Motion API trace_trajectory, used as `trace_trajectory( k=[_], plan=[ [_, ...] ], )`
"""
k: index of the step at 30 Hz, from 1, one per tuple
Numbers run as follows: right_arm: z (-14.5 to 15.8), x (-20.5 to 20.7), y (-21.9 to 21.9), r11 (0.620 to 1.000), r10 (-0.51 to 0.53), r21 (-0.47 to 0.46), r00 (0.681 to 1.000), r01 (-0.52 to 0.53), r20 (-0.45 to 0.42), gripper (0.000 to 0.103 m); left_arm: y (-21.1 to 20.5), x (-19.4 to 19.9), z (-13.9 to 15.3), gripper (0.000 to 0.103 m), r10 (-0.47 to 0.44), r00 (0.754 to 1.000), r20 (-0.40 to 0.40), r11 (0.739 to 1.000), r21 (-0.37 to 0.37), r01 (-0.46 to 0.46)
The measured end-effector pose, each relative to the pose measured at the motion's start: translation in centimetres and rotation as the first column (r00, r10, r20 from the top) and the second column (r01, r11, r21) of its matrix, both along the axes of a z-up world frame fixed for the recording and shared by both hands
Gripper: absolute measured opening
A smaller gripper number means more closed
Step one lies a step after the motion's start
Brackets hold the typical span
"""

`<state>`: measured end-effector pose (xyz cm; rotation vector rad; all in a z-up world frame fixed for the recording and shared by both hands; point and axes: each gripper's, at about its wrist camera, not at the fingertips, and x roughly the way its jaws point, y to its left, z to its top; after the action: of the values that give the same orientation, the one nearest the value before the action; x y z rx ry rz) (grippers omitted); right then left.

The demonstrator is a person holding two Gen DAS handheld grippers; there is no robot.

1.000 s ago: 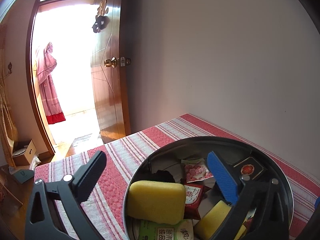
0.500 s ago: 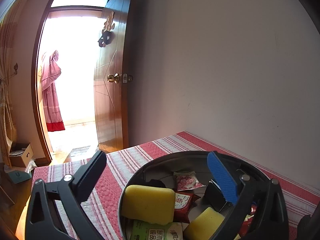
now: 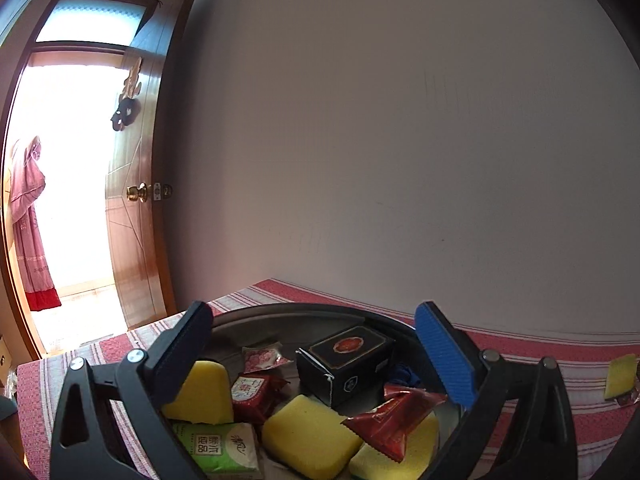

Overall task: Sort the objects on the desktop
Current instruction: 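Move both tools back to the last sponge and candy packet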

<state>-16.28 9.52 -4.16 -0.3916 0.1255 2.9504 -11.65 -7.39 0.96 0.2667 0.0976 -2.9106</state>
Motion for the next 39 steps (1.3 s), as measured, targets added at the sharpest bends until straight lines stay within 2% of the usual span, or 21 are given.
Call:
trace_trajectory(
  k=[5,9,11,14,17,18,20,21,27,31,32,34,39],
  plan=[
    [-0.1,0.4,4.4,0.996,-0.075,0.043,0.997,0.074,0.017,0.101,1.6,0.1,-0.4,0.102,-0.132,0.991,0.023,0.991,0.039,0.131],
    [-0.2,0.3,9.1,0.987,-0.162,0.019,0.987,0.161,0.024,0.101,3.9,0.7,-0.5,0.102,-0.224,0.974,0.019,0.974,-0.013,0.225],
    [-0.3,0.5,11.8,0.978,-0.206,-0.014,0.978,0.206,0.035,0.101,5.1,1.1,-0.6,0.102,-0.290,0.957,0.017,0.956,-0.037,0.290],
    [-0.8,0.2,15.2,0.955,-0.255,-0.136,0.963,0.264,0.083,0.101,6.8,1.3,-1.0,0.102,-0.414,0.910,0.033,0.909,-0.030,0.415],
    [-1.5,0.0,17.3,0.925,-0.284,-0.225,0.950,0.307,0.130,0.101,9.5,1.1,-1.7,0.102,-0.526,0.843,0.113,0.845,-0.040,0.533],
    [-1.8,0.0,17.8,0.916,-0.295,-0.242,0.946,0.321,0.137,0.101,10.6,1.0,-1.7,0.102,-0.545,0.828,0.135,0.830,-0.053,0.555],
    [-2.2,-0.1,18.6,0.900,-0.333,-0.244,0.931,0.361,0.150,0.101,12.3,0.9,-1.7,0.102,-0.564,0.812,0.151,0.816,-0.052,0.576],
    [-2.2,-0.2,18.9,0.895,-0.349,-0.236,0.924,0.378,0.157,0.101,13.1,0.7,-1.7,0.102,-0.580,0.798,0.163,0.805,-0.035,0.593],
    [-2.5,0.3,20.4,0.858,-0.397,-0.271,0.899,0.436,0.186,0.101,19.3,-1.6,-2.3,0.102,-0.699,0.668,0.255,0.705,0.086,0.704],
    [-2.6,0.4,20.7,0.844,-0.427,-0.261,0.881,0.469,0.202,0.101,23.6,-4.0,-3.6,0.102,-0.748,0.567,0.345,0.649,0.202,0.734],
    [-2.5,0.6,20.9,0.838,-0.431,-0.273,0.880,0.473,0.201,0.101,24.5,-4.4,-3.9,0.102,-0.757,0.547,0.356,0.639,0.232,0.734],
    [-2.3,1.0,21.2,0.824,-0.441,-0.300,0.877,0.481,0.192,0.101,25.9,-5.4,-4.3,0.102,-0.763,0.528,0.373,0.634,0.274,0.723],
    [-2.1,1.3,21.9,0.795,-0.457,-0.341,0.865,0.502,0.208,0.102,29.0,-6.6,-5.1,0.102,-0.752,0.500,0.430,0.638,0.285,0.715]
  ],
)
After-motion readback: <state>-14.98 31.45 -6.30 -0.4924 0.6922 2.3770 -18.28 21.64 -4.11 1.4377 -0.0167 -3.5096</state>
